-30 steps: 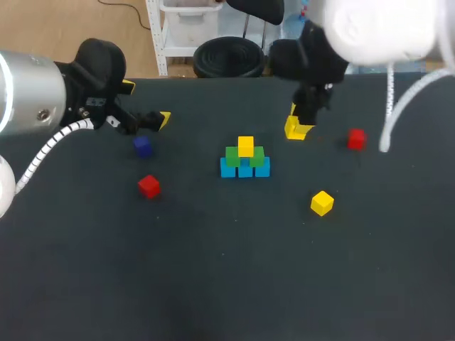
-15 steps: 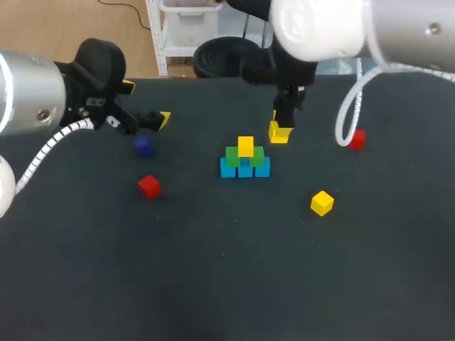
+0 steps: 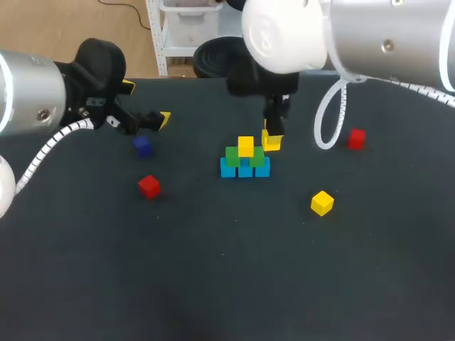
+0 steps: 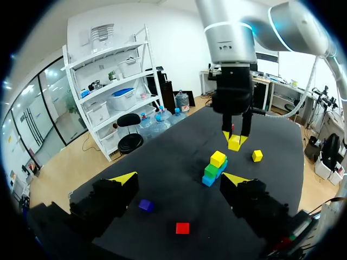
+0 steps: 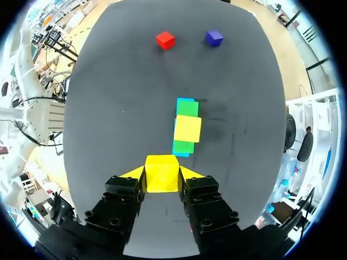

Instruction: Place the blue cubes, place green cubes on the blue cubes, place the yellow cubes on the green cubes, then place the red cubes on the yellow cubes, and place purple cube on the red cubes.

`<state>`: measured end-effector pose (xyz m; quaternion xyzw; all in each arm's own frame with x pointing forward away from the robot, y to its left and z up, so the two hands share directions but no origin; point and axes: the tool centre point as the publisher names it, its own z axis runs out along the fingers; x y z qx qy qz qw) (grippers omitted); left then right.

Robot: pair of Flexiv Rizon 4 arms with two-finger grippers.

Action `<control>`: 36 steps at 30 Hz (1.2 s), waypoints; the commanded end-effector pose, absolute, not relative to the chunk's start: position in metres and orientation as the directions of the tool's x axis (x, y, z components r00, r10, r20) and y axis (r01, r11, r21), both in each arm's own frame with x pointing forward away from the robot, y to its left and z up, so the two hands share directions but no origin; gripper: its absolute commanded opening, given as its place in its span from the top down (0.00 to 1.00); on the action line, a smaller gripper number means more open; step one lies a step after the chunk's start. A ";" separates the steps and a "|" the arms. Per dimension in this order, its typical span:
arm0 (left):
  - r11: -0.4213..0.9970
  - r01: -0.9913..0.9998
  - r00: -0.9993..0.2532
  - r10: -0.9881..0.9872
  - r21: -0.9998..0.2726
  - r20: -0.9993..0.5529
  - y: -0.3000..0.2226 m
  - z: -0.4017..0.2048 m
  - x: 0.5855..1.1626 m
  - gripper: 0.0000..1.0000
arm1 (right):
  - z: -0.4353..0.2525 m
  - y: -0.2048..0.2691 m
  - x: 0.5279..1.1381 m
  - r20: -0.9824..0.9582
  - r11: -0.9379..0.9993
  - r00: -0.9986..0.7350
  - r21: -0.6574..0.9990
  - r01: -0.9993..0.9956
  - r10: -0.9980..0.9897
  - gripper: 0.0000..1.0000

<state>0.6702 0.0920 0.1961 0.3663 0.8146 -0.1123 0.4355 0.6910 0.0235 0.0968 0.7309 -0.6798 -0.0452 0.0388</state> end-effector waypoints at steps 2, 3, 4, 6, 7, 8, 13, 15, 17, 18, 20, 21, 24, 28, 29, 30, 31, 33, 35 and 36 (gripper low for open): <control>0.704 0.697 -0.350 0.498 0.134 -0.794 0.093 0.196 0.671 0.00 | 0.091 0.026 0.694 -0.017 -0.066 0.064 0.120 -0.991 -0.998 1.00; 0.704 0.697 -0.350 0.498 0.134 -0.794 0.093 0.196 0.671 0.00 | 0.090 0.027 0.695 -0.019 -0.066 0.064 0.120 -0.991 -0.998 1.00; 0.704 0.697 -0.350 0.498 0.134 -0.794 0.093 0.196 0.671 0.00 | 0.089 0.027 0.695 -0.020 -0.067 0.065 0.120 -0.991 -0.998 1.00; 0.704 0.697 -0.350 0.498 0.134 -0.794 0.093 0.196 0.671 0.00 | 0.086 0.028 0.697 -0.018 -0.069 0.067 0.119 -0.991 -0.998 1.00; 0.704 0.697 -0.350 0.498 0.134 -0.794 0.093 0.196 0.671 0.00 | 0.085 0.028 0.697 -0.016 -0.068 0.066 0.117 -0.991 -0.998 1.00; 0.704 0.697 -0.350 0.498 0.134 -0.794 0.093 0.196 0.671 0.00 | 0.084 0.028 0.698 -0.015 -0.067 0.065 0.116 -0.991 -0.998 1.00; 0.704 0.697 -0.350 0.498 0.134 -0.794 0.093 0.196 0.671 0.00 | 0.080 0.028 0.700 -0.004 -0.061 0.061 0.112 -0.992 -0.998 1.00; 0.704 0.697 -0.350 0.498 0.134 -0.794 0.093 0.196 0.671 0.00 | 0.079 0.028 0.700 -0.005 -0.059 0.058 0.110 -0.992 -0.998 1.00; 0.704 0.697 -0.350 0.498 0.134 -0.794 0.093 0.196 0.671 0.00 | 0.078 0.029 0.701 -0.009 -0.055 0.055 0.103 -0.993 -0.998 1.00; 0.704 0.697 -0.350 0.498 0.134 -0.794 0.093 0.196 0.671 0.00 | 0.078 0.031 0.702 -0.016 -0.049 0.048 0.099 -0.994 -0.999 1.00; 0.704 0.697 -0.350 0.498 0.134 -0.794 0.093 0.196 0.671 0.00 | 0.077 0.032 0.703 -0.019 -0.047 0.046 0.098 -0.994 -0.999 1.00; 0.704 0.697 -0.350 0.498 0.134 -0.794 0.093 0.196 0.671 0.00 | 0.077 0.033 0.703 -0.021 -0.043 0.041 0.094 -0.995 -0.999 1.00; 0.704 0.697 -0.350 0.498 0.134 -0.794 0.093 0.196 0.671 0.00 | 0.076 0.034 0.705 -0.031 -0.032 0.029 0.087 -0.996 -0.999 1.00; 0.704 0.697 -0.350 0.498 0.134 -0.794 0.093 0.196 0.671 0.00 | 0.075 0.035 0.707 -0.034 -0.030 0.027 0.090 -0.996 -0.999 1.00; 0.704 0.697 -0.350 0.498 0.134 -0.794 0.093 0.196 0.671 0.00 | 0.074 0.036 0.707 -0.034 -0.030 0.027 0.090 -0.995 -0.999 1.00; 0.704 0.697 -0.350 0.498 0.134 -0.794 0.093 0.196 0.671 0.00 | 0.073 0.036 0.707 -0.035 -0.029 0.026 0.090 -0.995 -0.999 1.00; 0.704 0.697 -0.350 0.498 0.134 -0.794 0.093 0.196 0.671 0.00 | 0.072 0.036 0.708 -0.035 -0.028 0.025 0.091 -0.995 -0.999 1.00; 0.704 0.697 -0.350 0.498 0.134 -0.794 0.093 0.196 0.671 0.00 | 0.071 0.036 0.709 -0.036 -0.026 0.023 0.091 -0.996 -0.999 1.00; 0.704 0.697 -0.350 0.498 0.134 -0.794 0.093 0.196 0.671 0.00 | 0.069 0.036 0.710 -0.035 -0.026 0.023 0.092 -0.995 -0.999 1.00; 0.704 0.697 -0.350 0.498 0.134 -0.794 0.093 0.196 0.671 0.00 | 0.068 0.036 0.710 -0.035 -0.026 0.023 0.092 -0.995 -0.999 1.00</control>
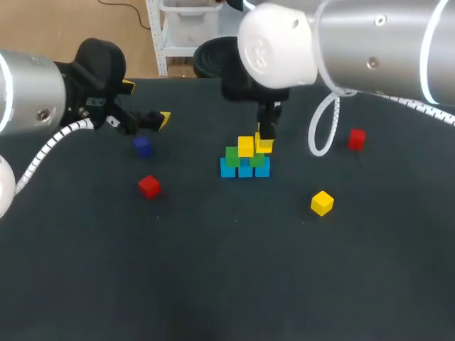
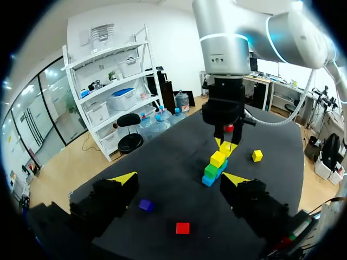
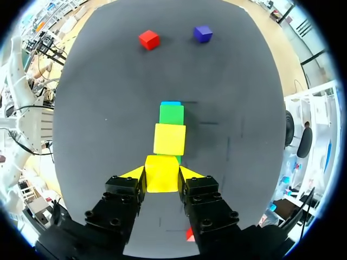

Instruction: Place the blue cubes, place green cubes on the blue cubes, place the yellow cubes on the green cubes, then place the red cubes on the yellow cubes, and place purple cube on the red cubes.

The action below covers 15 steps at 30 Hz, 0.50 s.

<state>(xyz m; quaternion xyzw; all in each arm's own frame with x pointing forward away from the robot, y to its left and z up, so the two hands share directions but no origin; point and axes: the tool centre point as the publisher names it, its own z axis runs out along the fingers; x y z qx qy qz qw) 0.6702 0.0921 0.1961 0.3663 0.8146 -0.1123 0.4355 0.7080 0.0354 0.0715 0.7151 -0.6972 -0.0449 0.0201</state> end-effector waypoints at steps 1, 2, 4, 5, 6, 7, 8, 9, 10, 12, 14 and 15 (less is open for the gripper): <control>0.704 0.697 -0.350 0.498 0.134 -0.794 0.093 0.196 0.671 0.00 | 0.068 0.037 0.711 -0.034 -0.025 0.022 0.091 -0.995 -0.999 1.00; 0.704 0.697 -0.350 0.498 0.134 -0.794 0.093 0.196 0.671 0.00 | 0.067 0.037 0.711 -0.033 -0.025 0.023 0.091 -0.996 -0.999 1.00; 0.704 0.697 -0.350 0.498 0.134 -0.794 0.093 0.196 0.671 0.00 | 0.066 0.037 0.712 -0.032 -0.027 0.024 0.090 -0.996 -0.999 1.00; 0.704 0.697 -0.350 0.498 0.134 -0.794 0.093 0.196 0.671 0.00 | 0.065 0.037 0.713 -0.030 -0.028 0.025 0.090 -0.996 -0.999 1.00; 0.704 0.697 -0.350 0.498 0.134 -0.794 0.093 0.196 0.671 0.00 | 0.065 0.037 0.713 -0.030 -0.029 0.026 0.090 -0.996 -0.999 1.00; 0.704 0.697 -0.350 0.498 0.134 -0.794 0.093 0.196 0.671 0.00 | 0.064 0.038 0.713 -0.030 -0.029 0.027 0.089 -0.996 -0.999 1.00; 0.704 0.697 -0.350 0.498 0.134 -0.794 0.093 0.196 0.671 0.00 | 0.064 0.038 0.714 -0.030 -0.030 0.028 0.088 -0.996 -0.999 1.00; 0.704 0.697 -0.350 0.498 0.134 -0.794 0.093 0.196 0.671 0.00 | 0.064 0.038 0.714 -0.030 -0.031 0.029 0.087 -0.996 -0.999 1.00; 0.704 0.697 -0.350 0.498 0.134 -0.794 0.093 0.196 0.671 0.00 | 0.063 0.038 0.714 -0.030 -0.032 0.029 0.087 -0.996 -0.999 1.00; 0.704 0.697 -0.350 0.498 0.134 -0.794 0.093 0.196 0.671 0.00 | 0.063 0.039 0.715 -0.030 -0.032 0.030 0.084 -0.996 -0.999 1.00; 0.704 0.697 -0.350 0.498 0.134 -0.794 0.093 0.196 0.671 0.00 | 0.063 0.039 0.715 -0.030 -0.032 0.030 0.083 -0.996 -0.999 1.00; 0.704 0.697 -0.350 0.498 0.134 -0.794 0.093 0.196 0.671 0.00 | 0.063 0.040 0.715 -0.030 -0.033 0.030 0.082 -0.996 -0.999 1.00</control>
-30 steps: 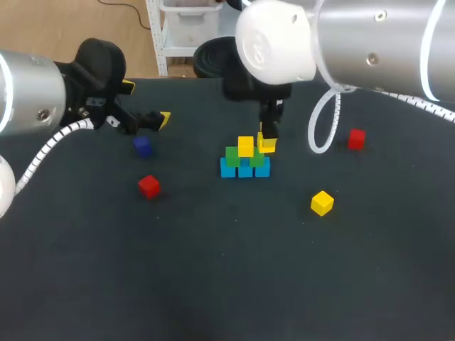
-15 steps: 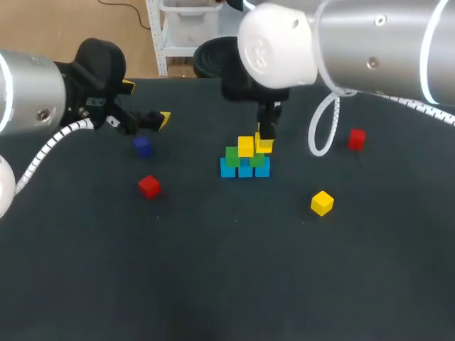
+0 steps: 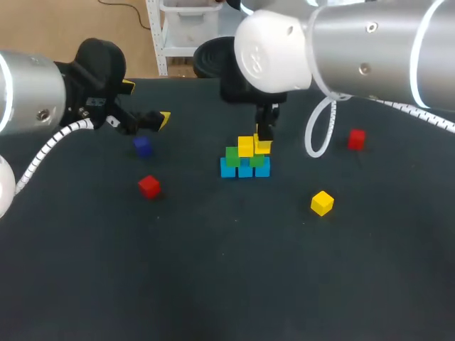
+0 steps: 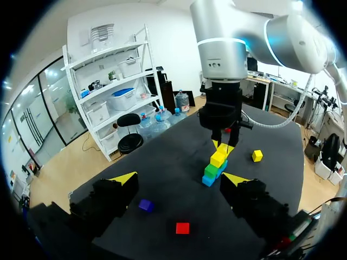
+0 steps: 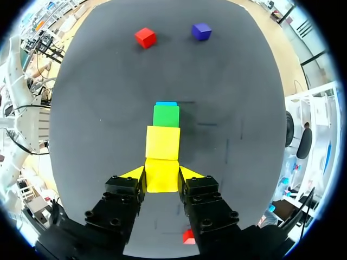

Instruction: Place the blue cubes, place green cubes on the blue cubes, place the yellow cubes on the green cubes, then place the red cubes on the yellow cubes, and place purple cube on the red cubes.

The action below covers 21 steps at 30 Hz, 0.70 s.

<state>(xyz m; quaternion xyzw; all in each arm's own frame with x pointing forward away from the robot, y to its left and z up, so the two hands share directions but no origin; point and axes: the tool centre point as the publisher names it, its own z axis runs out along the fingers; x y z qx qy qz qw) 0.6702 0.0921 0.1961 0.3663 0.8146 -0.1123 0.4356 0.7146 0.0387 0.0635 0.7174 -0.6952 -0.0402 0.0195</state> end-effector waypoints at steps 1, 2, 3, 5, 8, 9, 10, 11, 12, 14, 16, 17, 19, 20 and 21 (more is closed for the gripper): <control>0.704 0.697 -0.350 0.498 0.134 -0.794 0.093 0.196 0.671 0.00 | 0.063 0.040 0.715 -0.030 -0.033 0.031 0.082 -0.996 -0.999 1.00; 0.704 0.697 -0.350 0.498 0.134 -0.794 0.093 0.196 0.671 0.00 | 0.063 0.040 0.715 -0.030 -0.034 0.032 0.083 -0.996 -0.999 1.00; 0.704 0.697 -0.350 0.498 0.134 -0.794 0.093 0.196 0.671 0.00 | 0.063 0.040 0.715 -0.030 -0.035 0.032 0.082 -0.996 -0.999 1.00; 0.704 0.697 -0.350 0.498 0.134 -0.794 0.093 0.196 0.671 0.00 | 0.062 0.040 0.715 -0.029 -0.036 0.034 0.083 -0.996 -0.999 1.00; 0.704 0.697 -0.350 0.498 0.134 -0.794 0.093 0.196 0.671 0.00 | 0.062 0.040 0.715 -0.028 -0.038 0.036 0.085 -0.996 -0.999 1.00; 0.704 0.697 -0.350 0.498 0.134 -0.794 0.093 0.196 0.671 0.00 | 0.062 0.040 0.715 -0.027 -0.039 0.037 0.086 -0.995 -0.999 1.00; 0.704 0.697 -0.350 0.498 0.134 -0.794 0.093 0.196 0.671 0.00 | 0.061 0.040 0.715 -0.026 -0.040 0.038 0.087 -0.995 -0.999 1.00; 0.704 0.697 -0.350 0.498 0.134 -0.794 0.093 0.196 0.671 0.00 | 0.061 0.040 0.715 -0.025 -0.041 0.039 0.088 -0.995 -0.999 1.00; 0.704 0.697 -0.350 0.498 0.134 -0.794 0.093 0.196 0.671 0.00 | 0.061 0.040 0.715 -0.024 -0.042 0.040 0.088 -0.995 -0.999 1.00; 0.704 0.697 -0.350 0.498 0.134 -0.794 0.093 0.196 0.671 0.00 | 0.060 0.040 0.715 -0.023 -0.043 0.042 0.089 -0.995 -0.999 1.00; 0.704 0.697 -0.350 0.498 0.134 -0.794 0.093 0.196 0.671 0.00 | 0.060 0.040 0.715 -0.022 -0.045 0.044 0.088 -0.995 -0.999 1.00; 0.704 0.697 -0.350 0.498 0.134 -0.794 0.093 0.196 0.671 0.00 | 0.060 0.040 0.715 -0.023 -0.046 0.044 0.088 -0.995 -0.999 1.00; 0.704 0.697 -0.350 0.498 0.134 -0.794 0.093 0.196 0.671 0.00 | 0.059 0.040 0.715 -0.023 -0.046 0.044 0.088 -0.995 -0.999 1.00; 0.704 0.697 -0.350 0.498 0.134 -0.794 0.093 0.196 0.671 0.00 | 0.059 0.040 0.715 -0.022 -0.046 0.044 0.088 -0.995 -0.999 1.00; 0.704 0.697 -0.350 0.498 0.134 -0.794 0.093 0.196 0.671 0.00 | 0.059 0.040 0.715 -0.021 -0.046 0.044 0.088 -0.995 -0.999 1.00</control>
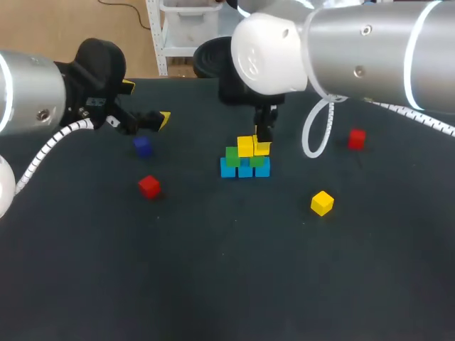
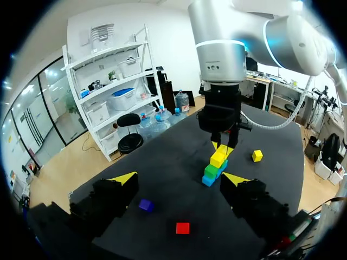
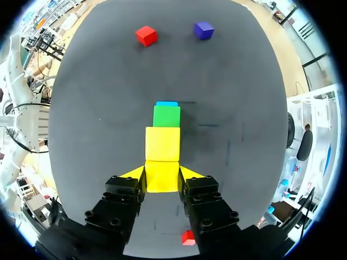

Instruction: Place the blue cubes, place green cubes on the blue cubes, place the yellow cubes on the green cubes, then place the red cubes on the yellow cubes, and place purple cube on the red cubes.

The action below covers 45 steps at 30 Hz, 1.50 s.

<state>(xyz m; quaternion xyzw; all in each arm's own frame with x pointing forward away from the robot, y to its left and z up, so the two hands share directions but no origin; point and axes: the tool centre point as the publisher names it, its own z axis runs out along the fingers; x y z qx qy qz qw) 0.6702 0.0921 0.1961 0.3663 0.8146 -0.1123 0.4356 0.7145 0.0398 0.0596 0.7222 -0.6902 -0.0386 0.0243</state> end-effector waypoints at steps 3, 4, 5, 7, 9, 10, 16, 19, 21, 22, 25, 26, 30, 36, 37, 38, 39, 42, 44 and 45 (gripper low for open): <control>0.704 0.697 -0.350 0.498 0.134 -0.794 0.093 0.196 0.671 0.00 | 0.059 0.039 0.715 -0.018 -0.046 0.045 0.091 -0.995 -0.999 1.00; 0.704 0.697 -0.350 0.498 0.134 -0.794 0.093 0.196 0.671 0.00 | 0.059 0.039 0.715 -0.018 -0.047 0.045 0.092 -0.995 -0.999 1.00; 0.704 0.697 -0.350 0.498 0.134 -0.794 0.093 0.196 0.671 0.00 | 0.058 0.039 0.715 -0.018 -0.047 0.045 0.092 -0.995 -0.999 1.00; 0.704 0.697 -0.350 0.498 0.134 -0.794 0.093 0.196 0.671 0.00 | 0.058 0.039 0.715 -0.018 -0.048 0.046 0.092 -0.995 -0.999 1.00; 0.704 0.697 -0.350 0.498 0.134 -0.794 0.093 0.196 0.671 0.00 | 0.058 0.039 0.715 -0.019 -0.050 0.048 0.092 -0.995 -0.999 1.00; 0.704 0.697 -0.350 0.498 0.134 -0.794 0.093 0.196 0.671 0.00 | 0.058 0.039 0.715 -0.019 -0.050 0.048 0.092 -0.995 -0.999 1.00; 0.704 0.697 -0.350 0.498 0.134 -0.794 0.093 0.196 0.671 0.00 | 0.057 0.040 0.716 -0.019 -0.050 0.048 0.092 -0.994 -0.999 1.00; 0.704 0.697 -0.350 0.498 0.134 -0.794 0.093 0.196 0.671 0.00 | 0.057 0.041 0.716 -0.019 -0.051 0.049 0.095 -0.994 -0.999 1.00; 0.704 0.697 -0.350 0.498 0.134 -0.794 0.093 0.196 0.671 0.00 | 0.056 0.041 0.716 -0.019 -0.050 0.048 0.096 -0.994 -0.999 1.00; 0.704 0.697 -0.350 0.498 0.134 -0.794 0.093 0.196 0.671 0.00 | 0.056 0.041 0.716 -0.019 -0.050 0.049 0.097 -0.994 -0.999 1.00; 0.704 0.697 -0.350 0.498 0.134 -0.794 0.093 0.196 0.671 0.00 | 0.056 0.041 0.717 -0.020 -0.051 0.049 0.102 -0.993 -0.999 1.00; 0.704 0.697 -0.350 0.498 0.134 -0.794 0.093 0.196 0.671 0.00 | 0.056 0.041 0.717 -0.021 -0.050 0.048 0.104 -0.993 -0.999 0.99; 0.704 0.697 -0.350 0.498 0.134 -0.794 0.093 0.196 0.671 0.00 | 0.055 0.042 0.717 -0.019 -0.054 0.052 0.108 -0.993 -0.998 0.65; 0.704 0.697 -0.350 0.498 0.134 -0.794 0.093 0.196 0.671 0.00 | 0.056 0.041 0.718 -0.023 -0.049 0.047 0.103 -0.993 -0.999 0.00; 0.704 0.697 -0.350 0.498 0.134 -0.794 0.093 0.196 0.671 0.00 | 0.056 0.041 0.718 -0.029 -0.044 0.041 0.103 -0.994 -0.999 0.00; 0.704 0.697 -0.350 0.498 0.134 -0.794 0.093 0.196 0.671 0.00 | 0.057 0.041 0.718 -0.035 -0.040 0.037 0.103 -0.994 -0.999 0.00; 0.704 0.697 -0.350 0.498 0.134 -0.794 0.093 0.196 0.671 0.00 | 0.057 0.040 0.718 -0.040 -0.034 0.030 0.105 -0.994 -0.999 0.00; 0.704 0.697 -0.350 0.498 0.134 -0.794 0.093 0.196 0.671 0.00 | 0.059 0.039 0.719 -0.042 -0.030 0.026 0.102 -0.994 -0.999 0.00; 0.704 0.697 -0.350 0.498 0.134 -0.794 0.093 0.196 0.671 0.00 | 0.060 0.039 0.719 -0.045 -0.026 0.022 0.101 -0.994 -0.999 0.00; 0.704 0.697 -0.350 0.498 0.134 -0.794 0.093 0.196 0.671 0.00 | 0.060 0.038 0.719 -0.046 -0.026 0.021 0.099 -0.995 -0.999 0.00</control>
